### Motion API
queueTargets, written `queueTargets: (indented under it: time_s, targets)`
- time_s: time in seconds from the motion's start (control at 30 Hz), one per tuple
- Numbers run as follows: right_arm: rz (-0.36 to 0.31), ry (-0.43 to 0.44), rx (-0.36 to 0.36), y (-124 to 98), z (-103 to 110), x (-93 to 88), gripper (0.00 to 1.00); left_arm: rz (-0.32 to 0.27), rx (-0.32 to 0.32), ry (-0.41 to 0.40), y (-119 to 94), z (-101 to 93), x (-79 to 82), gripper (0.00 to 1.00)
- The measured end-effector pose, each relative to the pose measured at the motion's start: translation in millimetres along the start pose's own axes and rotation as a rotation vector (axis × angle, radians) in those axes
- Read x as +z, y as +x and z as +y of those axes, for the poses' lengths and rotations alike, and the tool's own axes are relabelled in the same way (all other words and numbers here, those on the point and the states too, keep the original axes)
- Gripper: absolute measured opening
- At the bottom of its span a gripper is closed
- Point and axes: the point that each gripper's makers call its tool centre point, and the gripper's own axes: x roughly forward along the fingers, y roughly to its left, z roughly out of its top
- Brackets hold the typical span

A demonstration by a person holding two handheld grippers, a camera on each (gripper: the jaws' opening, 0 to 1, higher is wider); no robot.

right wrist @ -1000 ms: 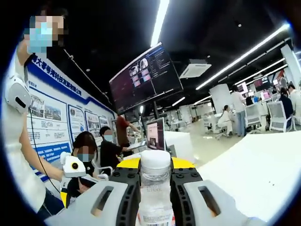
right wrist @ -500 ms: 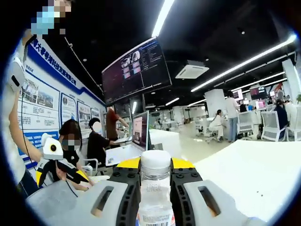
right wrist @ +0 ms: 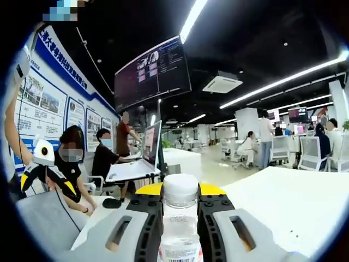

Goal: Arrange the tabletop items into an orderly group along one side of the table until the central work area is clear of visible clutter.

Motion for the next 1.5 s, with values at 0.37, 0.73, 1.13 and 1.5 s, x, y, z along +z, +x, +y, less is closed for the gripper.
queueTargets:
  time_s: [0.37,0.73,1.13,1.5]
  targets:
    - [0.009,-0.023,0.023,19,-19,-19.5,0.18,0.01,0.031,-0.017,0,0.0,-3.3,0.92]
    - [0.019,-0.009,0.014,31,-47,-50.7,0.18,0.059,0.069,-0.044,-7,-3.2,-24.4,0.92]
    - [0.035,-0.001,0.032,40,-56,-81.9,0.18,0.087,0.081,-0.054,-2,-1.6,-26.3,0.9]
    - [0.03,0.027,0.019,38,-59,-82.8,0.19,0.095,0.091,-0.054,-1,2.6,-28.9,0.91]
